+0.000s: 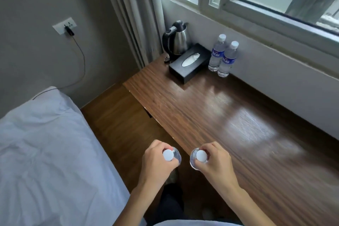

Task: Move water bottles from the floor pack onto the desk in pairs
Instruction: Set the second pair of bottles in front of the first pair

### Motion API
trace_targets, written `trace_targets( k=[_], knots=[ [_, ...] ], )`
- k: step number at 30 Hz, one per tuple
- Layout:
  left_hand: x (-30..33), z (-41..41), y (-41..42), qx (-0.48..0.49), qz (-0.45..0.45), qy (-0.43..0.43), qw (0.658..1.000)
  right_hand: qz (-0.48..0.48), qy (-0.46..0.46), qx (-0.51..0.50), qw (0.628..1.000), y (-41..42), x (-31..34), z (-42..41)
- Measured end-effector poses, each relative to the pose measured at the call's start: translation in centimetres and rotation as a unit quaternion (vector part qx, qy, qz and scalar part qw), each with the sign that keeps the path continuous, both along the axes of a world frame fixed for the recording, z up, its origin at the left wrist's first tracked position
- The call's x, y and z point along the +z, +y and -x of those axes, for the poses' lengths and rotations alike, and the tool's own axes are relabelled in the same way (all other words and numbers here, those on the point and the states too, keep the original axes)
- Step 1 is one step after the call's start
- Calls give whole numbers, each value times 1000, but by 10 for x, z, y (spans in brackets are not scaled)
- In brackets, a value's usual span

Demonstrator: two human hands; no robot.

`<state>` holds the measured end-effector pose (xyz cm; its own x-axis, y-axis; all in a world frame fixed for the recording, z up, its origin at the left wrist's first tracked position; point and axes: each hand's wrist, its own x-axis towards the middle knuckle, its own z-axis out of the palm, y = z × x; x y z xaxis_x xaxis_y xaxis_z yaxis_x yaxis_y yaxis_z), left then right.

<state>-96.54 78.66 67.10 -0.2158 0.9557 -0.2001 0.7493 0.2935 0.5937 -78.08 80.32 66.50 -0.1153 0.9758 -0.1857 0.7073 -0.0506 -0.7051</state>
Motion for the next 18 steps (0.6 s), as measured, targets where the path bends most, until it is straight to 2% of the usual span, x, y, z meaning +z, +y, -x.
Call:
trace_targets(
  k=[11,18],
  knots=[
    [-8,59,138,-154,-4,13,988,16,-8,-172,985,83,0,76],
    [-20,64,201,-192,17,17,981,6,-11,-215,976,130,-10,95]
  ],
)
